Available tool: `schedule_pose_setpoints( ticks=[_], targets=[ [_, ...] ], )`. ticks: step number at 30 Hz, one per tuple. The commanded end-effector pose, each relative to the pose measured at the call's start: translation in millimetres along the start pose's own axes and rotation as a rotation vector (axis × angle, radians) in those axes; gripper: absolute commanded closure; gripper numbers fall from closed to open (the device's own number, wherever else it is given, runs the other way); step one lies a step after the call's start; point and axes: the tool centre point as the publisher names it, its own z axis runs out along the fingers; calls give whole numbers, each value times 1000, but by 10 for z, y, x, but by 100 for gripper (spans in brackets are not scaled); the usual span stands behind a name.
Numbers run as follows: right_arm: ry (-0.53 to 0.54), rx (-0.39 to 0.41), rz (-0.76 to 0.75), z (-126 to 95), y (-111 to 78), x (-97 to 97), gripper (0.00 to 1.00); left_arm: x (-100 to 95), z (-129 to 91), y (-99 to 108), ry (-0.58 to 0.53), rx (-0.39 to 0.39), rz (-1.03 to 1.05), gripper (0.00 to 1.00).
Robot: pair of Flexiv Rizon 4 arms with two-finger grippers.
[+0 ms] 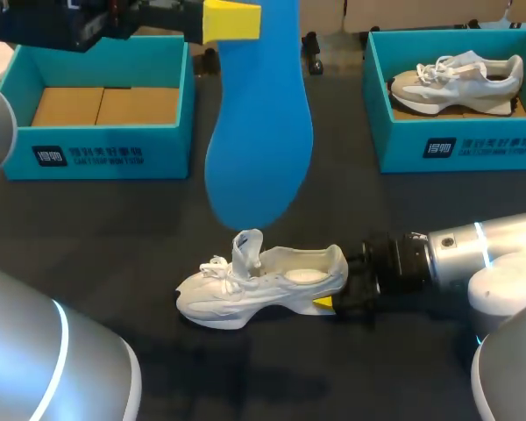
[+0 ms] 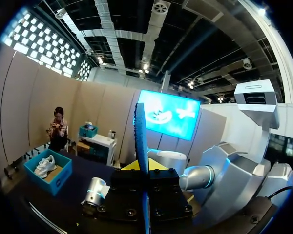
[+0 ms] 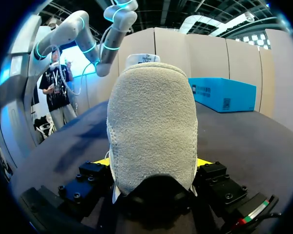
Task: Take the shoe out of the shoebox, open the shoe tongue, remove and reinsert the insole, then place the shoe into the shoebox
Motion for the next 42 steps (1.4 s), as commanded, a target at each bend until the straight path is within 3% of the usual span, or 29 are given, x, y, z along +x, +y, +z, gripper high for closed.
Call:
schedule_pose_setpoints(
  ticks=[1, 11, 12, 13, 24, 42],
  targets=[
    [-1, 1, -1, 16, -13, 12, 100, -12, 47, -38, 0, -14, -11, 100],
    [-3, 14, 14, 9, -17, 6, 100, -12, 47, -38, 0, -14, -11, 100],
    [-4, 16, 16, 4, -20, 6, 86, -12, 47, -38, 0, -14, -11, 100],
    [-12, 14, 25, -12, -21, 11, 2, -12, 47, -38, 0, -14, -11, 100],
    [-72, 117, 54, -339, 70, 129, 0, -12, 47, -38, 0, -14, -11, 100],
    [-26, 619, 208, -726, 530, -68, 0, -12, 47, -38, 0, -14, -11, 100]
  ],
)
